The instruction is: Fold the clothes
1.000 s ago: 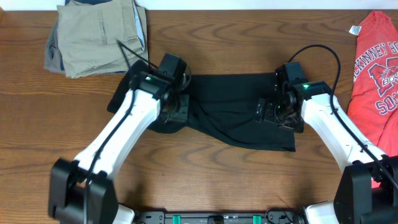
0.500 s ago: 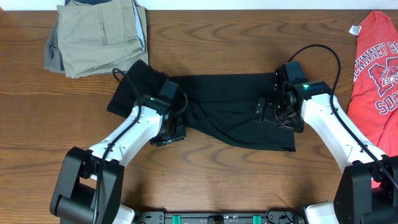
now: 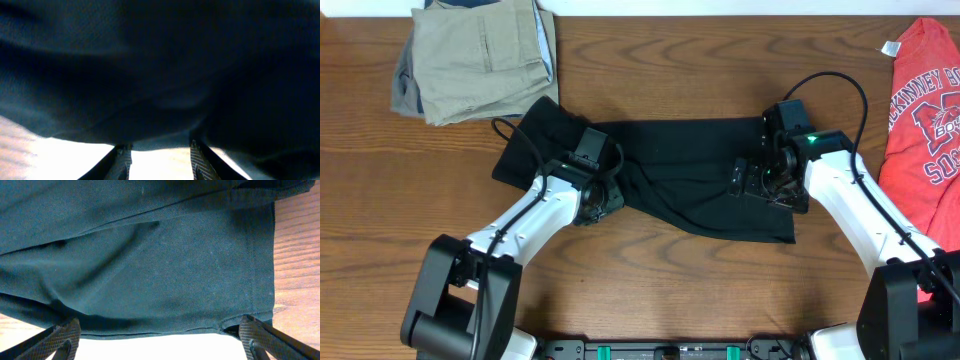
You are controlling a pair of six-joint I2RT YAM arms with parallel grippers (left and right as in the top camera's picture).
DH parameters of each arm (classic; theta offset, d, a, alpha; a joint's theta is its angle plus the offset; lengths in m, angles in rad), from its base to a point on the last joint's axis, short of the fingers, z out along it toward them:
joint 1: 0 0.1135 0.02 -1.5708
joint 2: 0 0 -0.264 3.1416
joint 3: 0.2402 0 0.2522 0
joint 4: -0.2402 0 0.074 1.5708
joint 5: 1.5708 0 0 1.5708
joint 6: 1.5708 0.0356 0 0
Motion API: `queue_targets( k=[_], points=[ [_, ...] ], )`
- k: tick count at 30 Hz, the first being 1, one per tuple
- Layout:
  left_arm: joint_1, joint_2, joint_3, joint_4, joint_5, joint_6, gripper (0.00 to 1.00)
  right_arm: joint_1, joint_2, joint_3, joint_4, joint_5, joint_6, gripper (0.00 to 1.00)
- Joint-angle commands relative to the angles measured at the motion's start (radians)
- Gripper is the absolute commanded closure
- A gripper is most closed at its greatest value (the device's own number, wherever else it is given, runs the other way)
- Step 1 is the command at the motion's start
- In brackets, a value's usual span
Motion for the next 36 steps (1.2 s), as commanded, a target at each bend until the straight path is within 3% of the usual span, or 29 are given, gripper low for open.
queue_targets(
  k=[1, 11, 18, 22, 29, 36],
  points=[
    [0.004, 0.046, -0.006, 0.020, -0.009, -0.041, 0.60, 0.008, 0.005, -0.001, -0.003, 0.010, -0.008, 0.01],
    [0.004, 0.111, -0.006, 0.040, -0.035, -0.047, 0.61, 0.008, 0.005, -0.001, -0.004, 0.010, -0.016, 0.01],
    [0.004, 0.093, -0.003, -0.039, -0.035, -0.018, 0.87, 0.008, 0.005, -0.001, -0.003, 0.010, -0.016, 0.01],
    [0.004, 0.080, -0.002, -0.060, -0.035, -0.008, 0.94, 0.008, 0.005, -0.001, -0.003, 0.010, -0.015, 0.01],
    [0.004, 0.076, -0.001, -0.088, -0.035, 0.018, 0.94, 0.008, 0.005, -0.001, -0.004, 0.010, -0.016, 0.01],
    [0.004, -0.008, 0.022, -0.218, -0.035, 0.061, 0.94, 0.008, 0.005, -0.001, -0.004, 0.010, -0.016, 0.01]
  ],
)
